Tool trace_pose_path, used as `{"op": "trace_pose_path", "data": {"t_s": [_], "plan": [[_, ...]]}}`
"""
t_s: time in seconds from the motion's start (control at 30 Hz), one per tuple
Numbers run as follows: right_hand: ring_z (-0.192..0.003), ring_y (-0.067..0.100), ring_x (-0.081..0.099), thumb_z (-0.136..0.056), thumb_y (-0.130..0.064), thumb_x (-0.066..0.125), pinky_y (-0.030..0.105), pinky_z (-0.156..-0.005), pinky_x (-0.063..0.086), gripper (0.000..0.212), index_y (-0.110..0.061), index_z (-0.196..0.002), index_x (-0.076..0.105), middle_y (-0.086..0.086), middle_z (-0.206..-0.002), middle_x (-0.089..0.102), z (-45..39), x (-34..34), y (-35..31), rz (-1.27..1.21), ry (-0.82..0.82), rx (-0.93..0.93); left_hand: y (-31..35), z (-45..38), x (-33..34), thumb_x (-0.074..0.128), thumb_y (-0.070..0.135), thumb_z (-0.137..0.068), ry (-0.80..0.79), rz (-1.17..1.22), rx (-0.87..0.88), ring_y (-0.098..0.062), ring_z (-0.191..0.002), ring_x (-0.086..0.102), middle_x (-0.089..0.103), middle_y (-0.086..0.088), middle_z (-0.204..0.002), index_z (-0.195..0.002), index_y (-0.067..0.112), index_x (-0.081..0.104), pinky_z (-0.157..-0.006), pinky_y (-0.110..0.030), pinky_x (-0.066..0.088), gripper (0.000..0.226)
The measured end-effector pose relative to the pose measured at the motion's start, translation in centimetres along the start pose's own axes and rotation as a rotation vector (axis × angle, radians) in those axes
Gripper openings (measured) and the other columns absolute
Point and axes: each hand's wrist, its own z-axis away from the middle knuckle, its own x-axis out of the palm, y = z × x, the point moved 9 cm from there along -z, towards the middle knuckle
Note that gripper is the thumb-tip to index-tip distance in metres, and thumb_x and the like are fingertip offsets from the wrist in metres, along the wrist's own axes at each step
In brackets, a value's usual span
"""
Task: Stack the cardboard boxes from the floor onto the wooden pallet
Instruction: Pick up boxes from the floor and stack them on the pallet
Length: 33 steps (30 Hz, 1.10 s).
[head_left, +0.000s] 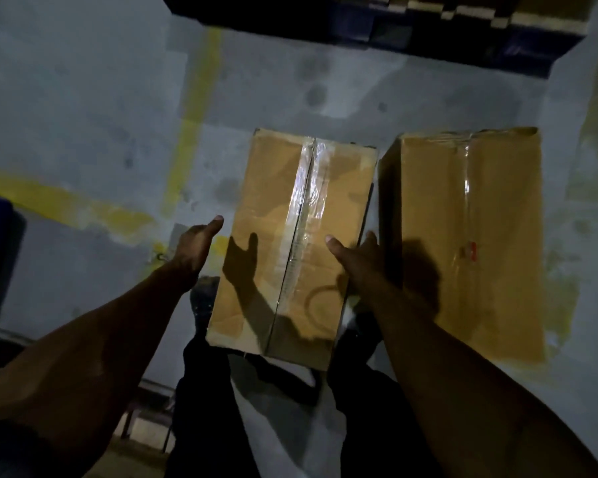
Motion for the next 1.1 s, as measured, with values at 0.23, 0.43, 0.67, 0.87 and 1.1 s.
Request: {"op": "trace_pose_path", "data": {"t_s": [0.23,0.43,0.67,0.87,1.1], "plan": [[-0.147,0.034,0.03,-0.079,-0.057,0.077,0.043,-0.115,0.031,0.111,-0.016,-0.16,0.012,0.011,-0.163,0.025,-7.9,3.6,6.4,0.062,0.125,0.106,-4.3,-7.6,4.7,0.054,0.047,-0.1,-0.029,-0.084,0.009,-0.037,-0.135,0.045,0.05,-0.022,-0.144,-0.136,0.0,0.055,-0.093,-0.034,0.031,0.059],[-0.147,0.03,0.032,-0.083,-0.044,0.079,0.033,-0.115,0.027,0.106,-0.007,-0.159,0.014,0.013,-0.162,0.029,-10.9,6.1,9.2,-0.014,0.121,0.068,-7.9,-11.3,7.4,0.064,0.067,-0.085,-0.074,-0.029,-0.055,-0.033,-0.127,0.051,0.058,-0.014,-0.136,-0.137,0.013,0.056,-0.102,-0.038,0.038,0.075],[-0.122,0.033,0.058,-0.072,-0.041,0.088,0.045,-0.103,0.047,0.09,-0.013,-0.143,0.042,0.013,-0.135,0.06,-10.6,7.1,11.8,-0.139,0.217,0.089,-11.4,-12.9,7.9,0.067,0.087,-0.056,-0.076,-0.057,-0.142,-0.058,-0.127,0.045,0.037,-0.042,-0.143,-0.141,-0.015,0.038,-0.095,-0.059,0.047,0.136],[-0.124,0.032,0.057,-0.074,-0.041,0.087,0.037,-0.101,0.044,0.083,-0.011,-0.14,0.046,0.011,-0.136,0.059,-9.9,6.3,10.8,-0.102,0.251,0.035,-10.4,-11.3,7.7,0.077,0.069,-0.068,-0.04,0.057,-0.118,-0.026,-0.055,0.04,0.037,-0.012,-0.06,-0.058,0.014,0.041,-0.067,-0.045,0.036,0.067],[-0.113,0.021,0.053,-0.076,-0.061,0.077,0.033,-0.093,0.045,0.089,-0.017,-0.143,0.041,-0.002,-0.125,0.054,-6.4,3.3,4.8,0.005,0.206,-0.047,-6.3,-5.9,3.5,0.07,0.07,-0.078,0.068,-0.066,-0.046,-0.023,-0.049,0.04,0.038,-0.008,-0.055,-0.056,0.014,0.037,-0.059,-0.033,0.034,0.068]]}}
